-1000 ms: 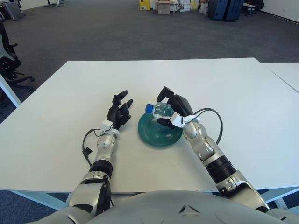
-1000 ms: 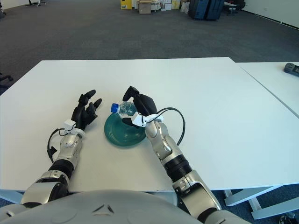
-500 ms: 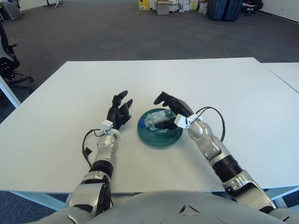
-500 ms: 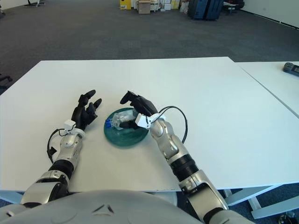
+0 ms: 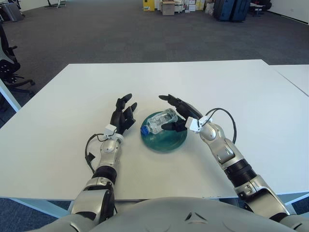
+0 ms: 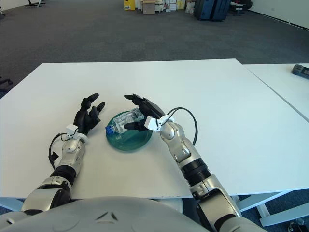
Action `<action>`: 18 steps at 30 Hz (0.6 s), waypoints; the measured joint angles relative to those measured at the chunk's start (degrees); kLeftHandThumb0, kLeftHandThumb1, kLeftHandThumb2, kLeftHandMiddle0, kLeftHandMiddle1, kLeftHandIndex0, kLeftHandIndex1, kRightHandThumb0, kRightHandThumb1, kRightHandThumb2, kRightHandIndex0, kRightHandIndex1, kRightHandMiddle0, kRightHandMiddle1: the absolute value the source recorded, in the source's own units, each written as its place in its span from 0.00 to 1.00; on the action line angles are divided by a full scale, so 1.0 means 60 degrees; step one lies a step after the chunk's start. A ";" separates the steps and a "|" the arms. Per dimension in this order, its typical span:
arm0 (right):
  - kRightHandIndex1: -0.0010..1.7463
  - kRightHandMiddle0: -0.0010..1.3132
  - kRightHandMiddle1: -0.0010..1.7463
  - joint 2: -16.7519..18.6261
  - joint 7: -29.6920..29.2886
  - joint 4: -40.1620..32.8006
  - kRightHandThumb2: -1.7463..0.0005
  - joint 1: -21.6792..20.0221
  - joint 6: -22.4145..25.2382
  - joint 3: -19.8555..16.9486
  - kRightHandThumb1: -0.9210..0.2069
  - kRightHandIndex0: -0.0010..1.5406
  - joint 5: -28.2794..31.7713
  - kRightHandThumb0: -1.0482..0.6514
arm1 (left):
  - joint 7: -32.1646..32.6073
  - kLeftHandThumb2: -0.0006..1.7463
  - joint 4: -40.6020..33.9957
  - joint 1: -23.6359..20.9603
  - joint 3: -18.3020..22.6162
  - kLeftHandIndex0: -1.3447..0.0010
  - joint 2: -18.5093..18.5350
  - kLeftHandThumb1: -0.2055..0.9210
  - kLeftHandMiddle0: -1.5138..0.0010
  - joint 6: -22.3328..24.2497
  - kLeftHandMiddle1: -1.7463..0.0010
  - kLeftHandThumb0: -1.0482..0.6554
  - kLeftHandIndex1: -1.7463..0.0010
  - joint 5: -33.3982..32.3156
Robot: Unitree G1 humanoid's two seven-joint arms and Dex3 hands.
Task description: Put the bottle into the plate.
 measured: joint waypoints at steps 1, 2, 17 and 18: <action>0.00 0.00 0.00 0.0006 0.0000 0.0000 0.82 0.0000 -0.0001 -0.0016 0.00 0.00 0.0012 0.00 | -0.0001 0.52 0.0000 0.0000 0.0004 0.98 0.0000 1.00 0.63 0.0001 1.00 0.13 0.51 -0.0005; 0.00 0.00 0.00 0.0010 0.0000 0.0000 0.82 0.0000 -0.0002 -0.0030 0.00 0.00 0.0019 0.00 | -0.0001 0.52 0.0000 0.0000 0.0007 0.98 0.0000 1.00 0.63 0.0001 1.00 0.13 0.51 -0.0010; 0.00 0.01 0.00 0.0853 -0.1647 0.0417 0.78 0.0068 -0.0894 -0.0827 0.00 0.00 0.0417 0.00 | -0.0003 0.53 0.0027 -0.0001 0.0021 0.96 0.0007 1.00 0.62 0.0000 0.99 0.13 0.50 -0.0083; 0.00 0.01 0.01 0.1019 -0.2000 0.0610 0.77 0.0066 -0.1147 -0.0951 0.00 0.00 0.0436 0.00 | -0.0003 0.53 0.0028 -0.0001 0.0022 0.96 0.0007 1.00 0.62 -0.0001 0.99 0.13 0.50 -0.0084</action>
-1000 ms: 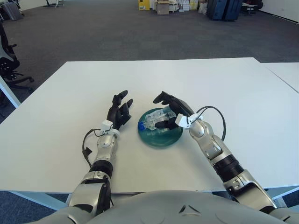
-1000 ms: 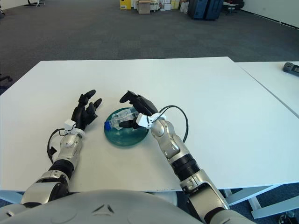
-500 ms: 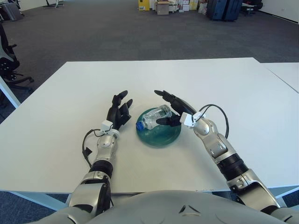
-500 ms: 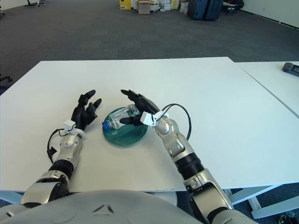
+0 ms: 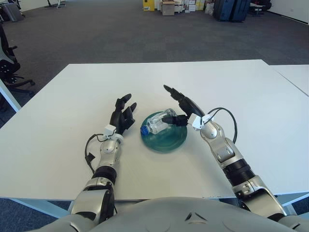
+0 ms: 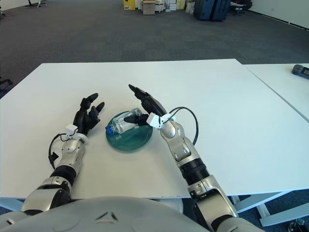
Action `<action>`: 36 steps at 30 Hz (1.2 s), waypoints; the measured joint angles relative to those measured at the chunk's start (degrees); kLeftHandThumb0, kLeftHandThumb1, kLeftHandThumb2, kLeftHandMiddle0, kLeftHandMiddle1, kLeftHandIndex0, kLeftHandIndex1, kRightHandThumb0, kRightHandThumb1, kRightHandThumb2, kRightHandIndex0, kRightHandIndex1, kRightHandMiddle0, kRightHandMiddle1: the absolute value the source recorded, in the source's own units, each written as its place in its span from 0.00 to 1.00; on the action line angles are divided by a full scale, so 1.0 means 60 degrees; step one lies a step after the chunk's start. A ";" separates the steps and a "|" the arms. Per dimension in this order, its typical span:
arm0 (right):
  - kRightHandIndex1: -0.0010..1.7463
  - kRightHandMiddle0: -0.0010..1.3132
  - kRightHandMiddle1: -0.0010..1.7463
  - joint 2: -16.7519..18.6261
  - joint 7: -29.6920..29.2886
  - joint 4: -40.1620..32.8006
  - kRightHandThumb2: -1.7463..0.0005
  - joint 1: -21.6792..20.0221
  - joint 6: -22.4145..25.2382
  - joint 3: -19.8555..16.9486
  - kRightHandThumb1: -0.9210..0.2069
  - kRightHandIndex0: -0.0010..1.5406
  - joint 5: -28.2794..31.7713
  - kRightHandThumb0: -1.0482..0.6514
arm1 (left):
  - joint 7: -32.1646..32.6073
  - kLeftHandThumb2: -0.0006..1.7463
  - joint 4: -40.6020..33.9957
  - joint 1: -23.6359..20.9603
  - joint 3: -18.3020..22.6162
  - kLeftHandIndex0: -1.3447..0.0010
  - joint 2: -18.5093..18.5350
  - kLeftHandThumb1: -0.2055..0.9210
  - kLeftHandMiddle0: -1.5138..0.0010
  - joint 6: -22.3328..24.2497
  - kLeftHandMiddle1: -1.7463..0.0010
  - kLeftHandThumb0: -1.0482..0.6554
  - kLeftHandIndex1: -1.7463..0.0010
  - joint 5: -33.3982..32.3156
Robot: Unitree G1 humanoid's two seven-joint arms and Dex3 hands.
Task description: Put the bottle into the plate.
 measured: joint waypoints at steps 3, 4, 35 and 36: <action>0.00 0.05 0.02 0.0374 -0.1107 0.0921 0.72 -0.0179 -0.0972 -0.0402 0.00 0.01 0.0073 0.05 | 0.0000 0.53 0.0005 -0.0001 0.0004 0.96 -0.0001 1.00 0.61 -0.0008 0.99 0.14 0.50 -0.0005; 0.01 0.05 0.03 0.0418 -0.1338 0.1301 0.72 -0.0303 -0.1251 -0.0513 0.00 0.01 0.0099 0.06 | 0.0000 0.53 0.0005 -0.0002 0.0003 0.95 -0.0002 1.00 0.60 -0.0011 0.99 0.14 0.50 -0.0005; 0.02 0.00 0.42 0.0987 -0.0536 0.6424 0.51 -0.1756 -0.3977 -0.4082 0.00 0.22 0.4531 0.23 | -0.0091 0.52 0.0037 -0.0008 0.0033 0.94 0.0036 1.00 0.59 -0.0018 0.99 0.15 0.51 -0.0080; 0.02 0.00 0.43 0.1000 -0.0508 0.6480 0.51 -0.1783 -0.3977 -0.4123 0.00 0.23 0.4547 0.23 | -0.0101 0.52 0.0037 -0.0008 0.0033 0.94 0.0036 1.00 0.59 -0.0018 0.99 0.15 0.51 -0.0080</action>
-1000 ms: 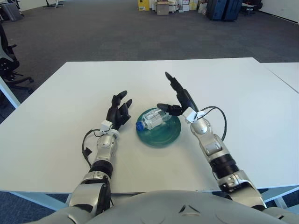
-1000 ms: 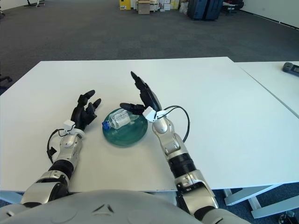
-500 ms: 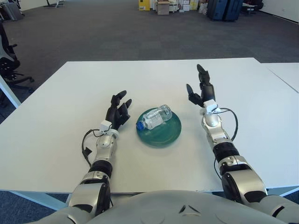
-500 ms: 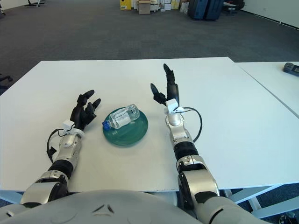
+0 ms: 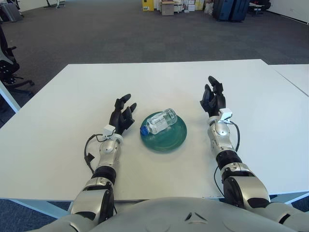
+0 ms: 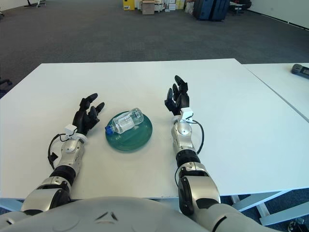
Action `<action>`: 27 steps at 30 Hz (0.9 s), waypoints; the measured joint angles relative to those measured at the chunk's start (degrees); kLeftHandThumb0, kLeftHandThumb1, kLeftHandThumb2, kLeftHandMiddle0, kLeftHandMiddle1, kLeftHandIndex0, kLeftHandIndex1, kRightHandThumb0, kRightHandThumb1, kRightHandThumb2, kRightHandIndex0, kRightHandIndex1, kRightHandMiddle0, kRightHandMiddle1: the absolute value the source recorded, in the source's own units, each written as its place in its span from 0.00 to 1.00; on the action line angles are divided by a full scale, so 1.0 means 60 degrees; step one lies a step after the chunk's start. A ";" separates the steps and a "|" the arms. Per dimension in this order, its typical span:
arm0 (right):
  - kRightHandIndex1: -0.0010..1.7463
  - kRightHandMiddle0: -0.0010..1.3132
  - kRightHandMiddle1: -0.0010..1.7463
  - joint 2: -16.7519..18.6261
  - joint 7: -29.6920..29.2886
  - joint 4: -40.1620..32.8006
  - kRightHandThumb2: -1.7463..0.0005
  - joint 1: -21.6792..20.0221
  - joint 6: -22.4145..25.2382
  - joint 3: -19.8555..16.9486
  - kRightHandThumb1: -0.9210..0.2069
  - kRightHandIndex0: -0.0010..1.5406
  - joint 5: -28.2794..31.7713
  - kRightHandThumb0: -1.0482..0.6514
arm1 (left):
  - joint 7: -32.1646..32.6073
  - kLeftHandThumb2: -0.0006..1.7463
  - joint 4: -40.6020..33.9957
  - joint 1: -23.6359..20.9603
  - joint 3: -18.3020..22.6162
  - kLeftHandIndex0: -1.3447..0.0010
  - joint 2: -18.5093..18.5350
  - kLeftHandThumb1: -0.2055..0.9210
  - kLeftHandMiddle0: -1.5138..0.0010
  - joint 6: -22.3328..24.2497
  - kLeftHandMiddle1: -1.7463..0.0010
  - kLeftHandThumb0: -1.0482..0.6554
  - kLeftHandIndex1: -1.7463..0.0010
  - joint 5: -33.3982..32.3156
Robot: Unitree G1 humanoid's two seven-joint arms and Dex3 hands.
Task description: Put the bottle into the plate.
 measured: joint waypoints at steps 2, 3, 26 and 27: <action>0.02 0.00 0.44 0.0009 0.0034 0.0118 0.51 -0.0050 0.0000 -0.0076 0.00 0.25 0.0020 0.23 | -0.0003 0.52 0.0000 0.0000 0.0000 0.94 0.0004 1.00 0.60 0.0001 0.99 0.15 0.51 0.0000; 0.03 0.00 0.45 0.0011 0.0052 0.0175 0.51 -0.0068 0.0001 -0.0123 0.00 0.26 0.0026 0.23 | -0.0003 0.52 0.0000 0.0000 0.0000 0.94 0.0008 1.00 0.60 0.0001 0.99 0.15 0.51 0.0000; 0.03 0.01 0.46 -0.0507 0.0455 0.2596 0.53 -0.0636 0.0605 -0.0368 0.00 0.31 -0.0141 0.22 | 0.0001 0.52 -0.0004 0.0003 0.0005 0.95 0.0056 1.00 0.60 0.0016 0.99 0.15 0.52 0.0007; 0.02 0.00 0.46 -0.0516 0.0379 0.2615 0.53 -0.0674 0.0685 -0.0353 0.00 0.30 -0.0200 0.22 | 0.0001 0.52 -0.0005 0.0003 0.0005 0.95 0.0056 1.00 0.60 0.0017 0.99 0.16 0.52 0.0007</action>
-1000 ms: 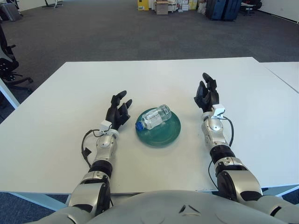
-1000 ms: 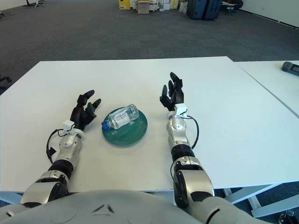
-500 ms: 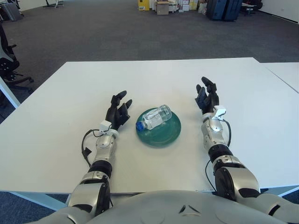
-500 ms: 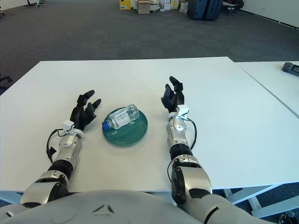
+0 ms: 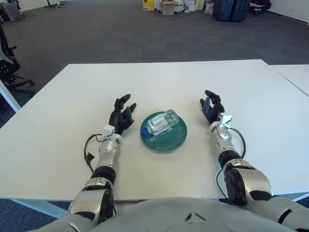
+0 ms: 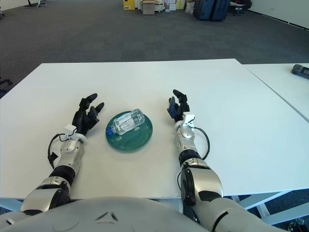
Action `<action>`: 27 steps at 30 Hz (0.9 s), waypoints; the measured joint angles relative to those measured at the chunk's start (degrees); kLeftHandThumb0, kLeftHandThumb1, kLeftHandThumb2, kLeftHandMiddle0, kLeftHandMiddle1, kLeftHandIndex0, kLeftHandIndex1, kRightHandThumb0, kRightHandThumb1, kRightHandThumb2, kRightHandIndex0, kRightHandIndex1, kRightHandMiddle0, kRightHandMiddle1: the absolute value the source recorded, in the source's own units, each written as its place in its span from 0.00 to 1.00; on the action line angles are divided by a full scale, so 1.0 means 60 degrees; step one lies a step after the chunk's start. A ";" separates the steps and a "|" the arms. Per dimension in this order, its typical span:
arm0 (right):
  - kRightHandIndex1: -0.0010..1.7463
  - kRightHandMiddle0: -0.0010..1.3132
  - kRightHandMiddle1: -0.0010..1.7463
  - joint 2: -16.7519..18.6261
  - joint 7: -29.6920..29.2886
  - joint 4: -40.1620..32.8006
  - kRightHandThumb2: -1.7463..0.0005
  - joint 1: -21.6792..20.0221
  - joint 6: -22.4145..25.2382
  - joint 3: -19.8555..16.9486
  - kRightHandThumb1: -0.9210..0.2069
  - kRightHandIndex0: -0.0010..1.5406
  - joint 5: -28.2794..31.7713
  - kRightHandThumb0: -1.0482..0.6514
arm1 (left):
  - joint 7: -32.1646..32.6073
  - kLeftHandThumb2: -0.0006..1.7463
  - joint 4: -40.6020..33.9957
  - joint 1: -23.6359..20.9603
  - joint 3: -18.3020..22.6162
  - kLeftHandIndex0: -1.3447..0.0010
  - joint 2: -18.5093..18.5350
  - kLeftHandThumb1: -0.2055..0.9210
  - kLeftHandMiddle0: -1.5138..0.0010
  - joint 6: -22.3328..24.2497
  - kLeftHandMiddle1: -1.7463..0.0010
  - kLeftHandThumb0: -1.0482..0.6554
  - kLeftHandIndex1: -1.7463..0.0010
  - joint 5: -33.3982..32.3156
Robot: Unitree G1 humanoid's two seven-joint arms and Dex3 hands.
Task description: Put the bottle into the plate.
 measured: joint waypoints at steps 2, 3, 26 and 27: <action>0.02 0.00 0.46 -0.0016 -0.0131 0.0043 0.53 -0.0080 0.0131 0.0037 0.00 0.30 -0.0094 0.23 | 0.0000 0.52 -0.0003 0.0000 0.0007 0.96 0.0001 1.00 0.60 0.0006 0.99 0.16 0.52 -0.0001; 0.02 0.00 0.45 -0.0024 -0.0189 0.0053 0.53 -0.0110 0.0199 0.0060 0.00 0.30 -0.0166 0.22 | 0.0000 0.52 -0.0004 0.0000 0.0014 0.96 0.0002 1.00 0.60 0.0008 0.99 0.16 0.52 -0.0002; 0.00 0.01 0.46 -0.0075 -0.0239 0.0009 0.54 -0.0405 0.1195 0.0117 0.00 0.27 -0.0308 0.22 | 0.0012 0.52 -0.0033 0.0005 0.0105 0.96 -0.0001 1.00 0.60 0.0014 0.99 0.16 0.52 -0.0010; 0.00 0.01 0.46 -0.0074 -0.0240 -0.0011 0.54 -0.0398 0.1195 0.0122 0.00 0.27 -0.0309 0.22 | 0.0012 0.52 -0.0036 0.0005 0.0108 0.96 -0.0001 1.00 0.60 0.0017 0.99 0.16 0.52 -0.0011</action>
